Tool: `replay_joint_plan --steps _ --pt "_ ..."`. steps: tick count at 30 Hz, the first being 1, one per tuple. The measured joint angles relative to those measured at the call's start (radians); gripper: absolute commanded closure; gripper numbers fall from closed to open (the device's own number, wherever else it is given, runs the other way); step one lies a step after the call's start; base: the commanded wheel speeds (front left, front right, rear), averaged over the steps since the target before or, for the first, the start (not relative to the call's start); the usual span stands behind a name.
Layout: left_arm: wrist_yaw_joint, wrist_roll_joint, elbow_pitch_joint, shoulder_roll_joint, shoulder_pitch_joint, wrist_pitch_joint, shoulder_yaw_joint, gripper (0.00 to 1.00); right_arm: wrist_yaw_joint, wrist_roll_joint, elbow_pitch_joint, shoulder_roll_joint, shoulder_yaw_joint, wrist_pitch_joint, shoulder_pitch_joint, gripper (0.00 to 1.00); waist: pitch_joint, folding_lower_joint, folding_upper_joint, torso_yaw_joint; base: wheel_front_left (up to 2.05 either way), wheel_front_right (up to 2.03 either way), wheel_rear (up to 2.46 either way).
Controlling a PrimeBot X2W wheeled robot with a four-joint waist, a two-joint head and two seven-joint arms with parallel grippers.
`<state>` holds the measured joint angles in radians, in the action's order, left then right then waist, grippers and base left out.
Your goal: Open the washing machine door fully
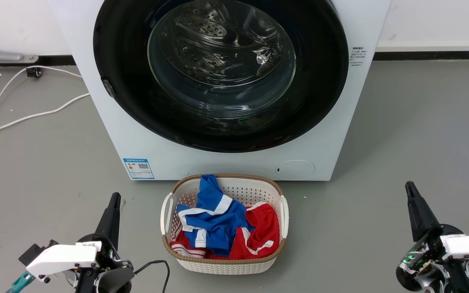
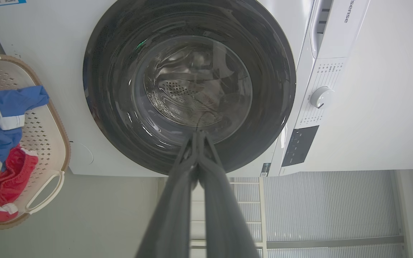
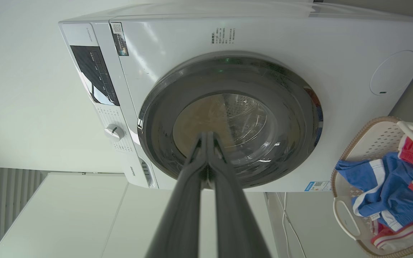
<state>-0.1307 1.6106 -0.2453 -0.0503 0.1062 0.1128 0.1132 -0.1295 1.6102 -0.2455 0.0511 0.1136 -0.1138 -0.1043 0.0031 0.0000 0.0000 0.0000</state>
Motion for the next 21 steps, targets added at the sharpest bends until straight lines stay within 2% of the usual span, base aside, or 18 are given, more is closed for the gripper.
replay_joint_plan --steps 21 --pt "0.0 0.0 0.0 0.0 0.0 0.0 0.0 1.0 0.0 0.0 0.0 0.0 0.0 0.0 0.0 1.0 0.0 0.0 0.0 0.0 0.0 0.0 0.0"
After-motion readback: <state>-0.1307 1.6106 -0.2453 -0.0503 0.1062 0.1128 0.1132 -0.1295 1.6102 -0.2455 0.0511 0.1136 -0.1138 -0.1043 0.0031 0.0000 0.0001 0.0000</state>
